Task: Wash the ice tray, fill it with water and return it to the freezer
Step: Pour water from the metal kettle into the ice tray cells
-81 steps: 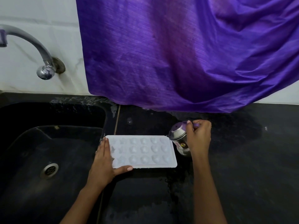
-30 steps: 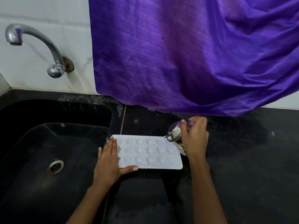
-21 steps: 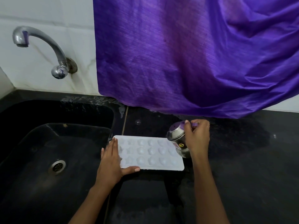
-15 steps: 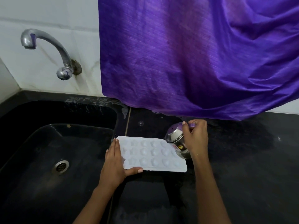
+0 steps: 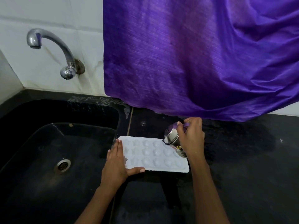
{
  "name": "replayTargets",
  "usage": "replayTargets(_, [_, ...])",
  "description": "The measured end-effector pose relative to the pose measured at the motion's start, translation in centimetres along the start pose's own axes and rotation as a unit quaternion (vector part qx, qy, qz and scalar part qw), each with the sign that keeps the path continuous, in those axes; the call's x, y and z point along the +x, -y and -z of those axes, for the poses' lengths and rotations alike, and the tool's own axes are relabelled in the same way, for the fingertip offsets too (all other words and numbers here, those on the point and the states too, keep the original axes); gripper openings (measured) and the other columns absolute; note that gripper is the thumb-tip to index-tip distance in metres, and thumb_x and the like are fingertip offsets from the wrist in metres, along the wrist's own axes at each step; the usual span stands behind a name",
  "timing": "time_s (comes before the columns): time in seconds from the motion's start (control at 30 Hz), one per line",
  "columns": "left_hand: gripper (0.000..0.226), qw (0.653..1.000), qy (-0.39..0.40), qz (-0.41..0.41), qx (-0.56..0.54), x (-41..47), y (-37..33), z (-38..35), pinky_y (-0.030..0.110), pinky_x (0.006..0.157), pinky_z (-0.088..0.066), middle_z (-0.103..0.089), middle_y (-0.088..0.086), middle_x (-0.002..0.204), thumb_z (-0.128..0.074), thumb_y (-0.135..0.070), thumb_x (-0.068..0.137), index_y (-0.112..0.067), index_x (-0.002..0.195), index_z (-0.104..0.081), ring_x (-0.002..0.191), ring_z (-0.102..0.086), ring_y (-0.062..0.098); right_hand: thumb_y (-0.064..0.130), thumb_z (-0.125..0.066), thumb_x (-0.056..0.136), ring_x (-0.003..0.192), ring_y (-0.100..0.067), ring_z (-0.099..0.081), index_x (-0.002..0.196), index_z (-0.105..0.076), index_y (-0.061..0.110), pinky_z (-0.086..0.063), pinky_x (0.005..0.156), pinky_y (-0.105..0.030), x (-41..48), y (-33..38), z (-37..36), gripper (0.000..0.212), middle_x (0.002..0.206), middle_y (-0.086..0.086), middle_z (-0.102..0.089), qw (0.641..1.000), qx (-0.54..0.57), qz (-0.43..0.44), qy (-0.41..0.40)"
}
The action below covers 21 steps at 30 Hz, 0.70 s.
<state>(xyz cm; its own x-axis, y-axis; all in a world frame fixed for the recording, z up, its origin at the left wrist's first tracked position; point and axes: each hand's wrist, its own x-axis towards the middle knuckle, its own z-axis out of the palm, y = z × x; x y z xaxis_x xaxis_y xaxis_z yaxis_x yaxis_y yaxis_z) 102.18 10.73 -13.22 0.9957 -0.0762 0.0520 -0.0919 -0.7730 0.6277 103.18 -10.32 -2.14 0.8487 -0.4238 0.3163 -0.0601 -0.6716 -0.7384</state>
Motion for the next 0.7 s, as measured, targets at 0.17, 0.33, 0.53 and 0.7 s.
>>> replayTargets(0.17, [0.158, 1.0, -0.003, 0.0, -0.006, 0.0, -0.02, 0.08, 0.027, 0.112, 0.003, -0.003, 0.003, 0.158, -0.027, -0.103, 0.024, -0.009, 0.149, -0.004, 0.145, -0.004, 0.017, 0.022, -0.056, 0.09, 0.076, -0.015, -0.046, 0.084, -0.041, 0.014, -0.041, 0.094, -0.054, -0.07, 0.22, -0.06, 0.018, 0.093, 0.0, -0.04, 1.0, 0.0, 0.008, -0.012])
replayTargets(0.33, [0.159, 1.0, -0.006, 0.0, -0.001, 0.01, -0.09, 0.08, 0.025, 0.112, 0.004, -0.006, 0.003, 0.158, -0.024, -0.103, 0.022, -0.008, 0.149, -0.006, 0.145, -0.006, 0.016, 0.02, -0.057, 0.089, 0.072, -0.014, -0.045, 0.08, -0.04, 0.014, -0.043, 0.092, -0.054, -0.16, 0.42, -0.14, 0.021, 0.09, 0.002, -0.04, 0.999, 0.0, 0.023, -0.027])
replayTargets(0.53, [0.159, 1.0, -0.008, 0.002, -0.004, -0.04, -0.15, 0.09, 0.026, 0.112, 0.004, -0.004, 0.002, 0.158, -0.024, -0.103, 0.022, -0.009, 0.149, -0.006, 0.144, -0.005, 0.016, 0.02, -0.057, 0.089, 0.07, -0.012, -0.044, 0.08, -0.039, 0.014, -0.043, 0.092, -0.054, -0.15, 0.5, -0.16, 0.021, 0.089, 0.002, -0.039, 0.999, -0.009, 0.03, -0.032])
replayTargets(0.7, [0.158, 1.0, -0.01, 0.0, 0.014, 0.0, -0.07, 0.06, 0.026, 0.112, 0.005, -0.005, 0.003, 0.158, -0.021, -0.104, 0.023, -0.009, 0.149, -0.005, 0.144, -0.006, 0.016, 0.02, -0.057, 0.089, 0.075, -0.016, -0.047, 0.08, -0.041, 0.012, -0.043, 0.091, -0.053, -0.12, 0.24, -0.25, 0.02, 0.091, 0.001, -0.039, 1.0, 0.008, 0.003, -0.029])
